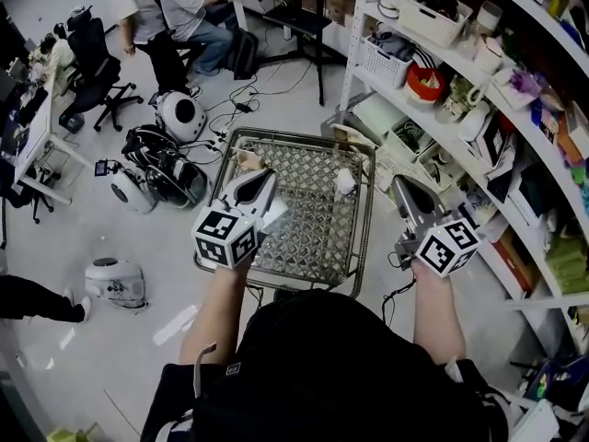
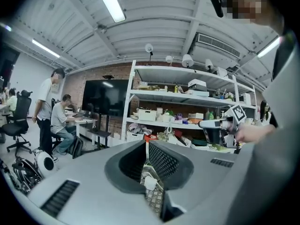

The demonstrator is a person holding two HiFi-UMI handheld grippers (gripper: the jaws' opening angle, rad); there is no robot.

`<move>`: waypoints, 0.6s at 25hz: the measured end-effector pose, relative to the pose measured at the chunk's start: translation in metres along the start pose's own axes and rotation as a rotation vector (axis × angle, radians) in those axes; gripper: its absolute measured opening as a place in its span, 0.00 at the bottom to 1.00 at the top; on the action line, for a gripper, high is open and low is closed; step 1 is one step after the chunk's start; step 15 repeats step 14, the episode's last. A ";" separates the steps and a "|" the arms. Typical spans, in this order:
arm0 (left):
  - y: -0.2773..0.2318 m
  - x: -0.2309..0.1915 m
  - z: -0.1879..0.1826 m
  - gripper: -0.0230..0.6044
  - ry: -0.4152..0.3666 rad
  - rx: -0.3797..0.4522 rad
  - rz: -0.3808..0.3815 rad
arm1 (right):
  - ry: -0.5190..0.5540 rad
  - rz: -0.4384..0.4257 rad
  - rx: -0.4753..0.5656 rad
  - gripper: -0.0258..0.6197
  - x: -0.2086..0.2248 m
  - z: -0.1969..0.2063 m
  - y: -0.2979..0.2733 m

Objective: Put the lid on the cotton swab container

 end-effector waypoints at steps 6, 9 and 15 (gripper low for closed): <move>0.002 0.000 0.000 0.07 0.006 -0.007 0.001 | -0.027 -0.008 -0.005 0.05 -0.003 0.003 0.002; 0.004 -0.003 0.004 0.07 0.013 -0.013 0.003 | -0.037 -0.007 -0.005 0.05 -0.006 0.006 0.001; 0.005 -0.007 0.009 0.07 0.021 -0.020 -0.002 | -0.042 -0.009 -0.011 0.05 -0.008 0.012 -0.001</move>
Point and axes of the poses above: the fingertips, and each gripper's own axes: y backward along the fingers, x to its right, z out of its underside, the point moved 8 cm from there along y, backward along the fingers, and after that the axes turned 13 degrees about y, right-handed, at the moved point
